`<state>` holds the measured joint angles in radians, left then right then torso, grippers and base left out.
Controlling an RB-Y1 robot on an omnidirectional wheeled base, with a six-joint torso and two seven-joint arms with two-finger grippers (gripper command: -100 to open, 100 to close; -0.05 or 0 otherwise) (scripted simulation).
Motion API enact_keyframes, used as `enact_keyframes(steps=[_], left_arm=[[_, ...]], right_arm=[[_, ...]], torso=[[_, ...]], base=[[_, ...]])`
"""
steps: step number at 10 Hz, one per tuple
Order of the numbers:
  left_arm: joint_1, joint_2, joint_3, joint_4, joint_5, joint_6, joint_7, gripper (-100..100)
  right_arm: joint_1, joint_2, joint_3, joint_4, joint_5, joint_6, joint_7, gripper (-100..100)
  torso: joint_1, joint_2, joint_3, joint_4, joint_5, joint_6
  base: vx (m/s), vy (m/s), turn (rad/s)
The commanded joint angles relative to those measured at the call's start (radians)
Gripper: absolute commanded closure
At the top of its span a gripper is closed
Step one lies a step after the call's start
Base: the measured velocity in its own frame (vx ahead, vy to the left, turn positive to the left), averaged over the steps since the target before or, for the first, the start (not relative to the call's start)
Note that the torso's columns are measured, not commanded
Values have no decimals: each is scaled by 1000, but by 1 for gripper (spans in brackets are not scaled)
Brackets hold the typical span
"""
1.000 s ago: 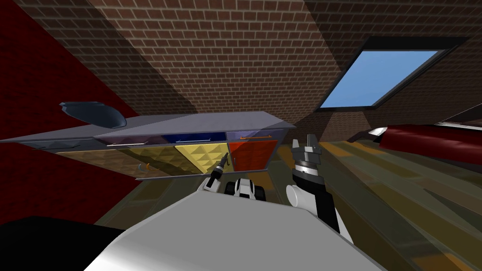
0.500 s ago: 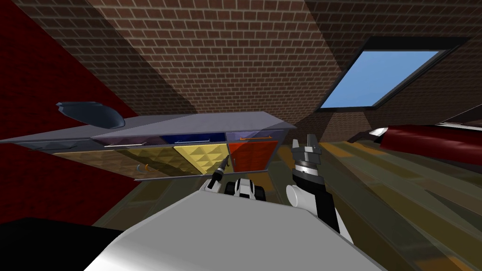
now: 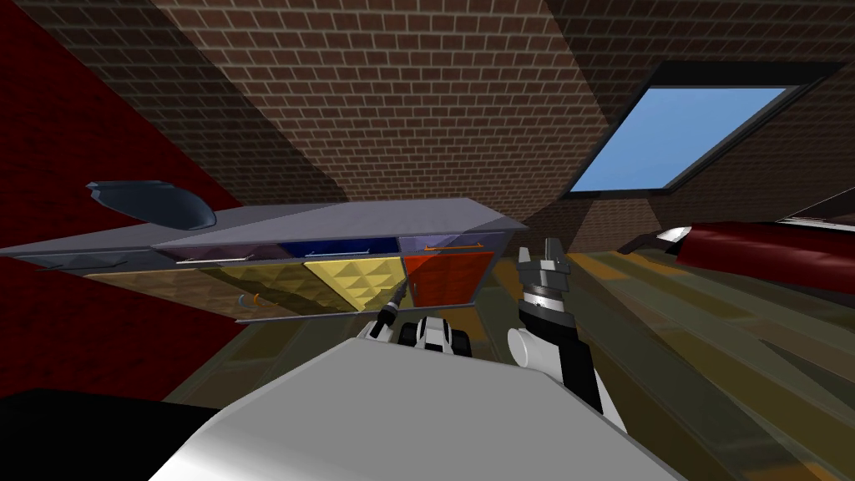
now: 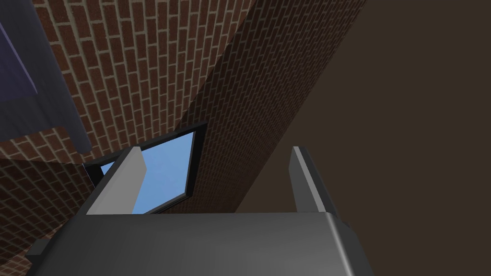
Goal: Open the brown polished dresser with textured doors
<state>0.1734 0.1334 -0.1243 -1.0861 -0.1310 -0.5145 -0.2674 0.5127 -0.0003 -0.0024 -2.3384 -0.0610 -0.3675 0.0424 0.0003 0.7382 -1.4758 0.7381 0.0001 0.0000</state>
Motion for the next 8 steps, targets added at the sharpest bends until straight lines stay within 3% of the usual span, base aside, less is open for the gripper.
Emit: enact_keyframes(steps=[1,8], left_arm=[[-14,-10,-10,66,-3,-4,-20,-100],[-49,-27,-31,215,-6,-21,-53,-100]], right_arm=[[0,0,0,0,0,0,0,0],[0,0,0,0,0,0,0,0]], torso=[[0,-1,0,0,0,0],[0,-1,0,0,0,0]], base=[[39,-6,-1],[30,-4,1]])
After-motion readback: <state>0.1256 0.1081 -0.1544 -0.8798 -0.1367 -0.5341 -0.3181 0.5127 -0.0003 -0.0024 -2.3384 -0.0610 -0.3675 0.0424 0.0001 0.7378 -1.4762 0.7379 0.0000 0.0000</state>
